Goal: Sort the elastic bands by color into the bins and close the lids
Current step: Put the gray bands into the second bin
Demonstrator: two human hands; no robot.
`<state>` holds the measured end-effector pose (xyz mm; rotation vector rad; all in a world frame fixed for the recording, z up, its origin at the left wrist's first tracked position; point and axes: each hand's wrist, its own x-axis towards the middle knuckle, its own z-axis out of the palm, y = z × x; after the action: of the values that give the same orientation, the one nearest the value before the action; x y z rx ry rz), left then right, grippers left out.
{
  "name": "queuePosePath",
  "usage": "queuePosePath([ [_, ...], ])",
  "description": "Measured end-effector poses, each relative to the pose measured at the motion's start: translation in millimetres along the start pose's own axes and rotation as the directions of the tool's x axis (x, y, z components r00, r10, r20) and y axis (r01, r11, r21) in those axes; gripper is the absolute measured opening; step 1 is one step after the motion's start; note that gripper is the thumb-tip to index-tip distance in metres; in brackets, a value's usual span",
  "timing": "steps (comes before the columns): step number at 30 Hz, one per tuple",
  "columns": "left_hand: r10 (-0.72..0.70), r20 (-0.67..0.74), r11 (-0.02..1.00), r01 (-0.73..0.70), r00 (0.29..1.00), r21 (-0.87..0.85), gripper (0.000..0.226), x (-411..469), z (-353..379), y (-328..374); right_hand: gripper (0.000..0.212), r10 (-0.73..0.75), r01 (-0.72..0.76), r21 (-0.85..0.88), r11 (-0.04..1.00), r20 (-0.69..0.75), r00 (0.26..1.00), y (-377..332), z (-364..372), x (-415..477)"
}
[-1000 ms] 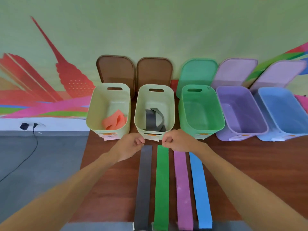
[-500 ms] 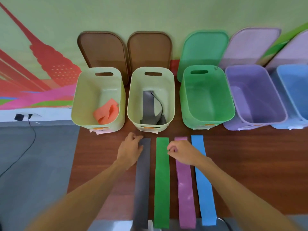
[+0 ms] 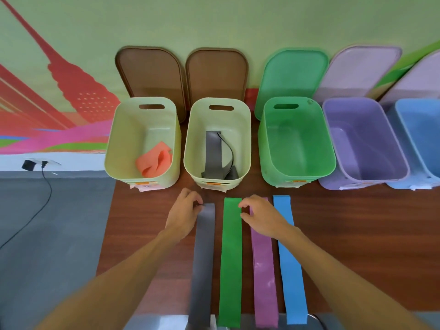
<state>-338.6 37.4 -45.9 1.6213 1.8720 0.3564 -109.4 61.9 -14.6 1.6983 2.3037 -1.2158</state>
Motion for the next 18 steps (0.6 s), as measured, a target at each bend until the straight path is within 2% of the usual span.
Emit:
queuePosePath([
  [3,-0.073,-0.025,0.986,0.069,0.997,-0.150,0.017,-10,-13,-1,0.030,-0.034,0.032,-0.014,0.999,-0.102,0.994,-14,6,7],
  [6,-0.154,-0.051,0.952,0.134,0.987,-0.274,0.020,-17,-25,-3,0.029,-0.026,0.023,-0.037,0.999,-0.081,0.996,-27,12,14],
  [8,-0.135,-0.022,0.958,0.125,0.991,-0.258,0.016,-23,-33,-4,0.028,-0.023,0.020,-0.041,0.999,-0.070,0.997,-38,15,18],
  [13,-0.045,-0.007,0.997,0.045,0.999,-0.066,0.013,-38,-51,-3,0.035,-0.075,0.074,-0.093,0.993,-0.013,0.997,-61,29,25],
  [18,-0.051,-0.019,0.995,0.049,0.999,-0.088,0.006,-52,-68,-5,0.053,-0.006,0.034,-0.242,0.970,0.114,0.993,-69,44,51],
])
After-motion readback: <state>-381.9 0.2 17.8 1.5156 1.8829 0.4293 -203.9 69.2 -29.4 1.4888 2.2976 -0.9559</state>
